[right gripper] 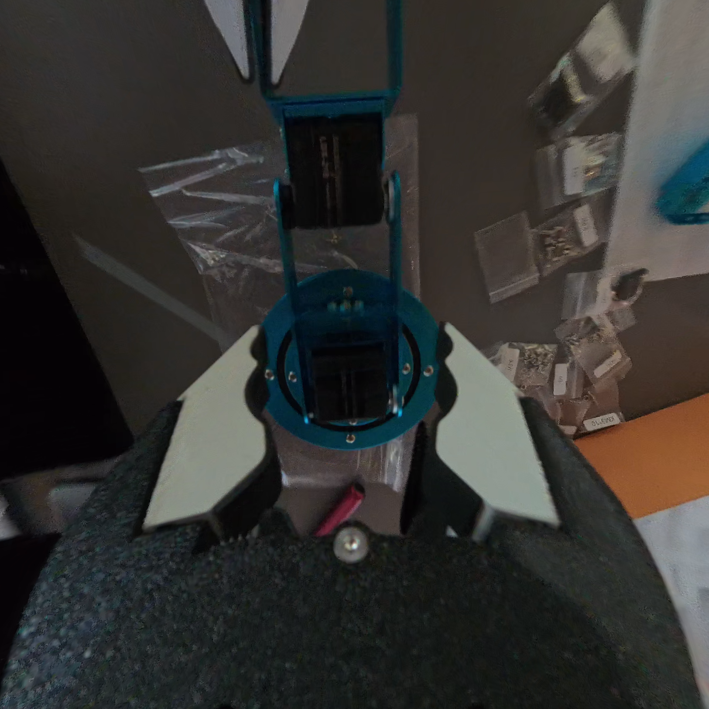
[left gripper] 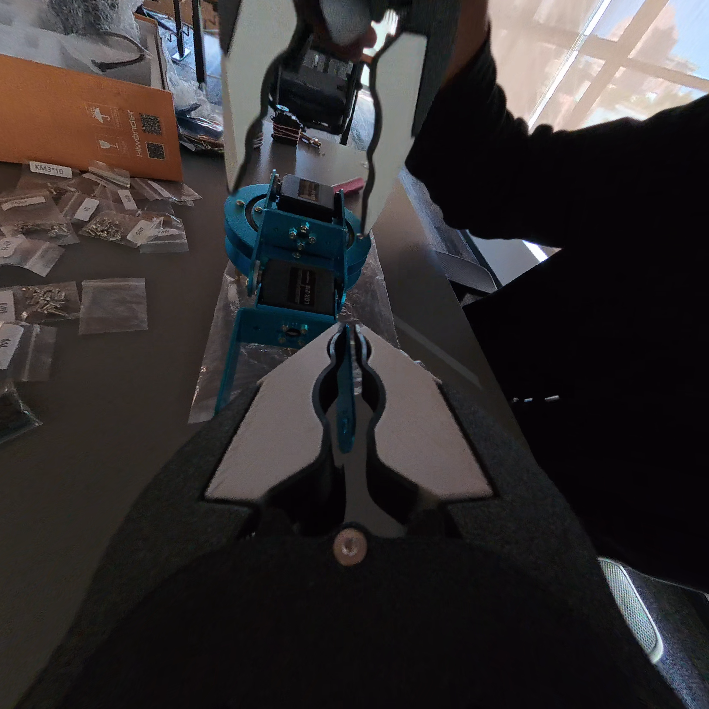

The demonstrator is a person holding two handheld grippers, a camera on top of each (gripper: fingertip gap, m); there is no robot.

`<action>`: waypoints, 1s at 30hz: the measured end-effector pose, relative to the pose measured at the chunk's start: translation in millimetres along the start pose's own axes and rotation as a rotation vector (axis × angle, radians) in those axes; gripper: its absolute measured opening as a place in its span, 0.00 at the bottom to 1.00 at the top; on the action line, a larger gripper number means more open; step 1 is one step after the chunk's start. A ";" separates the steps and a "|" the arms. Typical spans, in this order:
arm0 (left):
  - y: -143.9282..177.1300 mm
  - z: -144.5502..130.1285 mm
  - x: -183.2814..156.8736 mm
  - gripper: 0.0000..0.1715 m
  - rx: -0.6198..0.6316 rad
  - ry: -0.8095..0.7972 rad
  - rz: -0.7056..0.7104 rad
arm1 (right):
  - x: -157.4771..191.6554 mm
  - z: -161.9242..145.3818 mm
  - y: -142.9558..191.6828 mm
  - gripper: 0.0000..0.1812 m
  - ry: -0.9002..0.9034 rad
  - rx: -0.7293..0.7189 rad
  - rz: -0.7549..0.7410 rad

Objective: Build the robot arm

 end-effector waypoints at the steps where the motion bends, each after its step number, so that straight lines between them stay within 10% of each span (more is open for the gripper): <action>1: 3.3 1.1 -1.6 0.06 0.004 -0.006 0.002 | -2.1 -9.9 6.5 0.54 -0.015 -0.110 -0.038; 8: 32.2 45.1 1.0 0.42 0.090 -0.184 0.322 | 7.6 -88.2 -27.8 0.71 -0.207 -0.637 -0.040; 14: -66.1 27.9 22.7 0.60 0.718 -0.202 0.271 | 0.4 -68.0 -47.8 0.73 -0.193 -0.690 -0.039; 19: -70.0 3.7 43.5 0.45 1.002 -0.210 0.291 | 3.8 -56.7 -51.1 0.67 -0.108 -0.670 -0.051; 30: -63.3 18.3 30.3 0.38 1.104 -0.282 0.235 | 17.6 -67.9 -32.5 0.60 -0.126 -0.569 -0.073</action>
Point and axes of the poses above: each gripper's, where its closed fingertips meet, y back along the fingers, z out of its top, x = y × z across the jaws, the point moved 1 cm from there along y, back along the fingers, and after that the axes turned 10 degrees about x, right-handed, at the moved point
